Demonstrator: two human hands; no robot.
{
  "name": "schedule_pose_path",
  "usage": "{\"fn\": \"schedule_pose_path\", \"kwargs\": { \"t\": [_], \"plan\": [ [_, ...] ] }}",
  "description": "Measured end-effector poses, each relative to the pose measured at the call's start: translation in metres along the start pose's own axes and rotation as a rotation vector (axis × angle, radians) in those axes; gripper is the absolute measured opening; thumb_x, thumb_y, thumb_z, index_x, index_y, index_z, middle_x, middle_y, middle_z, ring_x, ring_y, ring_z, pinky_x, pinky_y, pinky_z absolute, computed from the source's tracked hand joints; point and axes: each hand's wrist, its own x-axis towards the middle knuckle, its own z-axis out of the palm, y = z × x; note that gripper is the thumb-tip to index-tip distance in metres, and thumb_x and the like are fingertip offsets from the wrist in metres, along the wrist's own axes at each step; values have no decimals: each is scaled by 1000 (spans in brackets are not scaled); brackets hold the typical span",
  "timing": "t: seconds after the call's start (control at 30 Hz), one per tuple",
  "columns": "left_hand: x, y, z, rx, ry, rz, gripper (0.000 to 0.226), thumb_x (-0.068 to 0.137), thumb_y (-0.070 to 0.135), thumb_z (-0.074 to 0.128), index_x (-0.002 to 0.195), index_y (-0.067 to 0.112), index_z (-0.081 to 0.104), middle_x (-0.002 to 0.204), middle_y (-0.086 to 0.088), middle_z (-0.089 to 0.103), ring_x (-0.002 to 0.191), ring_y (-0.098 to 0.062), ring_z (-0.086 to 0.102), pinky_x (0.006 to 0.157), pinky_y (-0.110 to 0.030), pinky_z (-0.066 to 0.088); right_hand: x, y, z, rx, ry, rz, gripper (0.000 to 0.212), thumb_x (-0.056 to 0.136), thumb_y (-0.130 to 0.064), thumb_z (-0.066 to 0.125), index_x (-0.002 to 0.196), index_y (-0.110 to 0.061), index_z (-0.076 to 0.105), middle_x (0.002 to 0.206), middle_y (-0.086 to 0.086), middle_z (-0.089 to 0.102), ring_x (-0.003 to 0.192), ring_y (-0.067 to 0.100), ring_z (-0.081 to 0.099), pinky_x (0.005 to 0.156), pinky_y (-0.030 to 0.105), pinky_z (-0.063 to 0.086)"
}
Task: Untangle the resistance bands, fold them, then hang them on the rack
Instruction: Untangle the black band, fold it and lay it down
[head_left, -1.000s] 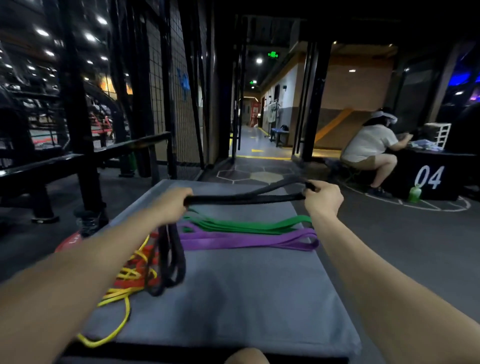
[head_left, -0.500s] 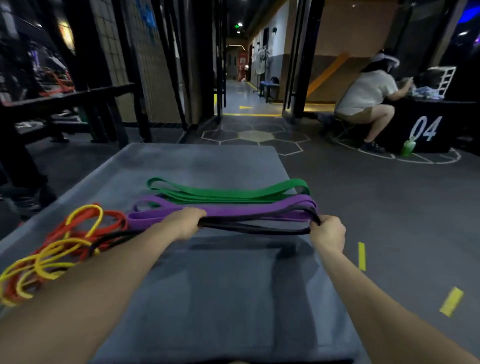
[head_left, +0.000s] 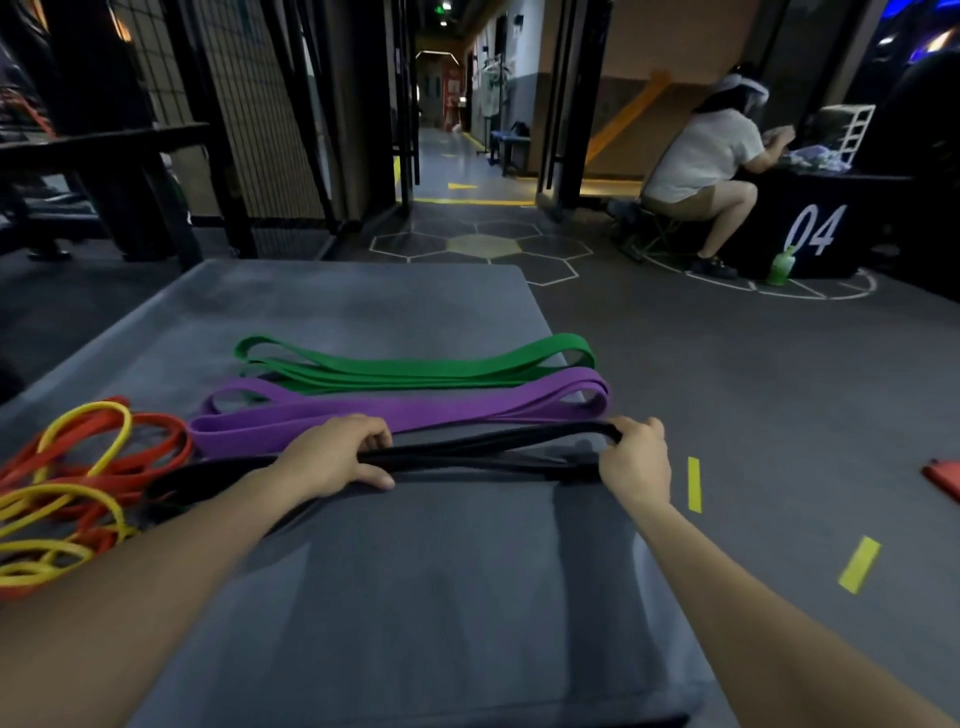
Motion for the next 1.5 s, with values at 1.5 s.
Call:
{"fn": "schedule_pose_path", "kwargs": {
  "t": [1.5],
  "plan": [
    [-64,-59,-52,599,4,-116,36,93,32,49,127,23,43,125,-5,56,117,-26,52,83,-37,45,-66,-92,121,-294,85,-705,48,84,-30,33,115,-8,62,97,8,64,91,32,58,85,39,48]
  ]
}}
